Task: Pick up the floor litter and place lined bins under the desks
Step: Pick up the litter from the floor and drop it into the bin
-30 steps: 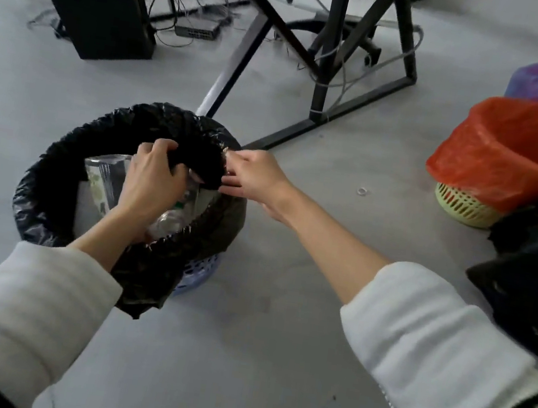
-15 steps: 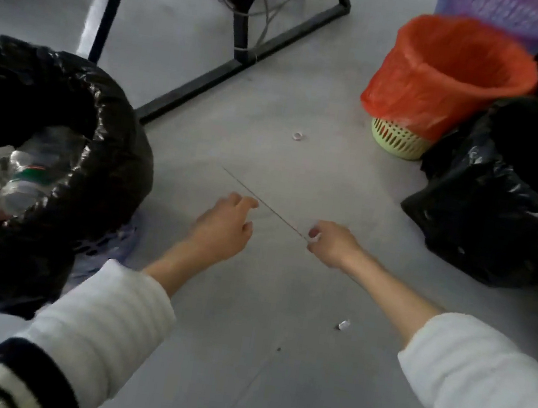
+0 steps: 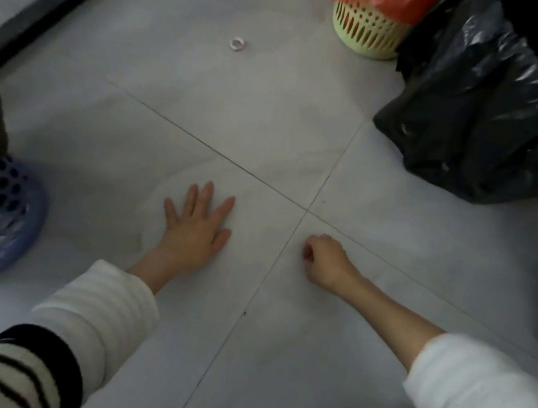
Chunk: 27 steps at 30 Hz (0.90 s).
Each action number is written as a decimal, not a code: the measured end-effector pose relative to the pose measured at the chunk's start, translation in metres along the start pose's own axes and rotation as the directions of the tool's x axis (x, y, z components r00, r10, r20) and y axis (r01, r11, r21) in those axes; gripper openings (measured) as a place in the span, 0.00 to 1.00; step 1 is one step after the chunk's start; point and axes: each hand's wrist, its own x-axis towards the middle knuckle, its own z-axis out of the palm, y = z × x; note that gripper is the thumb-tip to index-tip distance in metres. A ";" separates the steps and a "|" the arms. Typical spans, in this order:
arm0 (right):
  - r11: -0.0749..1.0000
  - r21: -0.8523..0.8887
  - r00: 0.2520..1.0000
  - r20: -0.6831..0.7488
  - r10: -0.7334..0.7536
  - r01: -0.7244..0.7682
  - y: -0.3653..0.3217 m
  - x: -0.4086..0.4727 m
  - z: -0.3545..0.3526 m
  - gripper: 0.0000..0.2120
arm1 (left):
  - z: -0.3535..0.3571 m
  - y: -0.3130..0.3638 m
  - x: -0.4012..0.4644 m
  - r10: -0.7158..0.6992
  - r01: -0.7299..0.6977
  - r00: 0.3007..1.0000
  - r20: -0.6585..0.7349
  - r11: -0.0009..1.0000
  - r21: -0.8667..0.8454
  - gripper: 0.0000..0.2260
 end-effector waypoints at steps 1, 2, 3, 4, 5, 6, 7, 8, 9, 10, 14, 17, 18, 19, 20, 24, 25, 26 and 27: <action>0.998 0.057 0.999 -0.042 0.011 -0.009 0.000 0.005 -0.004 0.13 | 0.000 0.000 0.003 -0.007 0.007 1.000 -0.001 1.000 -0.008 0.27; 0.988 0.149 0.994 -0.093 0.053 -0.039 -0.002 0.008 -0.009 0.13 | 0.001 0.001 0.005 -0.009 0.009 1.000 0.001 1.000 -0.008 0.27; 0.965 0.252 0.983 -0.151 0.107 -0.067 -0.004 0.014 -0.015 0.13 | 0.004 0.001 0.007 -0.004 0.004 1.000 -0.003 1.000 0.001 0.27; 0.940 0.333 0.966 -0.209 0.151 -0.075 -0.008 0.018 -0.023 0.13 | 0.008 0.001 0.008 0.002 -0.002 1.000 -0.017 1.000 0.010 0.29; 0.922 0.381 0.950 -0.258 0.178 -0.069 -0.012 0.023 -0.029 0.13 | 0.011 0.000 0.009 0.015 -0.014 0.999 -0.040 1.000 0.013 0.31; 0.916 0.399 0.936 -0.303 0.180 -0.047 -0.016 0.028 -0.035 0.13 | 0.013 -0.001 0.009 0.028 -0.027 0.998 -0.064 1.000 0.006 0.33; 0.919 0.394 0.925 -0.347 0.156 -0.007 -0.022 0.035 -0.039 0.13 | 0.012 -0.003 0.010 0.040 -0.041 0.994 -0.097 0.999 -0.009 0.33; 0.930 0.365 0.916 -0.387 0.108 0.045 -0.028 0.042 -0.045 0.13 | 0.011 -0.004 0.012 0.054 -0.058 0.989 -0.138 0.998 -0.027 0.31; 0.943 0.319 0.904 -0.424 0.050 0.098 -0.035 0.051 -0.049 0.14 | 0.011 -0.006 0.014 0.072 -0.079 0.983 -0.172 0.996 -0.034 0.29; 0.952 0.270 0.890 -0.456 -0.008 0.147 -0.044 0.065 -0.054 0.15 | 0.008 -0.009 0.020 0.090 -0.098 0.975 -0.203 0.995 -0.030 0.27; 0.961 0.047 0.839 -0.502 -0.212 0.272 -0.072 0.121 -0.067 0.20 | -0.009 -0.021 0.050 0.130 -0.152 0.938 -0.322 0.987 -0.043 0.23; 0.943 -0.184 0.772 -0.543 -0.332 0.276 -0.073 0.161 -0.046 0.20 | -0.033 -0.037 0.087 0.109 -0.151 0.914 -0.392 0.986 -0.078 0.24; 0.939 -0.233 0.768 -0.542 -0.341 0.252 -0.072 0.166 -0.042 0.22 | -0.043 -0.042 0.101 0.109 -0.148 0.905 -0.411 0.987 -0.063 0.24; 0.936 -0.261 0.770 -0.538 -0.344 0.236 -0.070 0.168 -0.039 0.23 | -0.053 -0.046 0.115 0.105 -0.141 0.900 -0.423 0.989 -0.054 0.24; 0.930 -0.285 0.757 -0.547 -0.358 0.234 -0.069 0.169 -0.036 0.24 | -0.064 -0.047 0.130 0.094 -0.128 0.899 -0.427 0.990 -0.053 0.24; 0.923 -0.308 0.717 -0.587 -0.375 0.231 -0.066 0.176 -0.039 0.25 | -0.105 -0.040 0.218 0.020 -0.019 0.940 -0.340 1.000 0.005 0.26; 0.923 -0.304 0.712 -0.593 -0.377 0.235 -0.067 0.177 -0.038 0.25 | -0.116 -0.035 0.238 0.007 -0.005 0.945 -0.328 1.000 0.008 0.28; 0.925 -0.291 0.709 -0.597 -0.376 0.246 -0.066 0.177 -0.037 0.25 | -0.126 -0.031 0.256 -0.007 0.006 0.945 -0.327 1.000 -0.004 0.29; 0.925 -0.283 0.702 -0.604 -0.378 0.254 -0.066 0.178 -0.038 0.24 | -0.134 -0.027 0.271 -0.020 0.018 0.943 -0.334 1.000 -0.007 0.30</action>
